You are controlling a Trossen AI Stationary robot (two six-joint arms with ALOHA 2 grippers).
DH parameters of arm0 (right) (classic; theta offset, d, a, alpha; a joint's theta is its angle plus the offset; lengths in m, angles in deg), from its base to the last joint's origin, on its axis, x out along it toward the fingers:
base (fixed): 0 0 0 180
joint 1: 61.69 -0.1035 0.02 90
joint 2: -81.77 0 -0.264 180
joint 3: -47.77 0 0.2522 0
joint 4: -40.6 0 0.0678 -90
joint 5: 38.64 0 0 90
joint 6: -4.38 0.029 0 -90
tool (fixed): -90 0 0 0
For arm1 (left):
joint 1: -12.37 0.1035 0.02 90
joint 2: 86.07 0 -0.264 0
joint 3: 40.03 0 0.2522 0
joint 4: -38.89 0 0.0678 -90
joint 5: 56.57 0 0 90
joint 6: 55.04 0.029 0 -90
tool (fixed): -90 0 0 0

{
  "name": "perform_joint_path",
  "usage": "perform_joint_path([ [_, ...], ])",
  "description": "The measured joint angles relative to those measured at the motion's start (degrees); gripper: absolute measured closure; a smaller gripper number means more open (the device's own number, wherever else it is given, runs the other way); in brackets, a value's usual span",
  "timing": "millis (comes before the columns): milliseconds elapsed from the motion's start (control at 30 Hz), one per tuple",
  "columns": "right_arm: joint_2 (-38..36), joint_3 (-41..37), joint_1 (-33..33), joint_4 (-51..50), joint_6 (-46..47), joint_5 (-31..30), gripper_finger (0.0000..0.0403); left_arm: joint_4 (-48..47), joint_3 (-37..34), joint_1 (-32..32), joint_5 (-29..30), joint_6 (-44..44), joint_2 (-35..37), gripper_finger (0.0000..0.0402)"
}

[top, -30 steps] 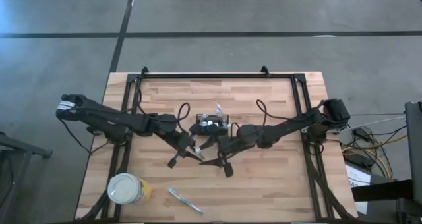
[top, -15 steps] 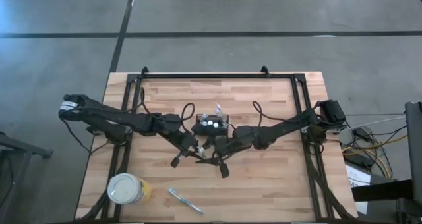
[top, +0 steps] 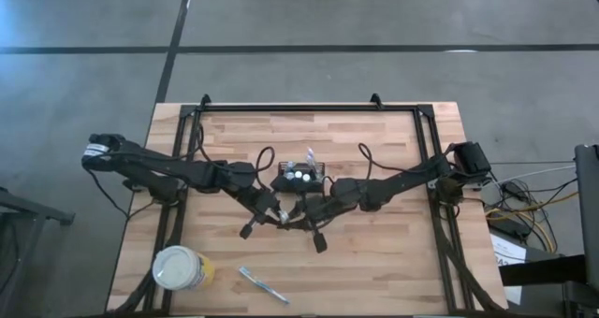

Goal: Pick & Place toothbrushing station
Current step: Put the green toothbrush into the black wire organizer

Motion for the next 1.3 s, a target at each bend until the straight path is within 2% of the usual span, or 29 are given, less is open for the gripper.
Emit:
perform_joint_path([
  [100,-0.01,0.0,-0.02,0.06,-0.02,-0.3,0.0386,0.01,-0.02,0.0,0.02,-1.08,0.0,0.0369],
  [433,-1.84,0.0,-0.77,-3.04,-1.21,-5.96,0.0388,-3.07,-0.07,0.02,1.21,-2.91,1.02,0.0279],
  [667,-4.64,-0.12,-3.15,-7.96,-3.19,-13.98,0.0388,-13.27,-0.11,0.02,10.64,-2.34,7.07,0.0215],
  [800,-7.46,-1.16,-4.8,-12.52,-5.01,-21.3,0.0388,-22.03,-0.33,-0.1,18.54,-4.35,12.21,0.0202],
  [900,-10.65,-4.04,-5.29,-12.85,-5.24,-24.64,0.0388,-23.36,-2.9,-0.91,24.97,-6.44,17.06,0.0215],
  [1000,-14.59,-8.41,-5.44,-11.28,-4.8,-28.39,0.0388,-23.06,-7.09,-1.4,29.36,-7.22,23.08,0.0252],
  [1200,-21.25,-16.45,-6.23,-9.66,-2.64,-33.26,0.0388,-17.42,-17.28,-1.38,30.01,-8.25,36.75,0.0382],
  [1300,-22.13,-19.51,-6.88,-9.4,-1.16,-36.83,0.0388,-14.73,-21.51,-1.38,30.03,-8.71,42.98,0.0391],
])
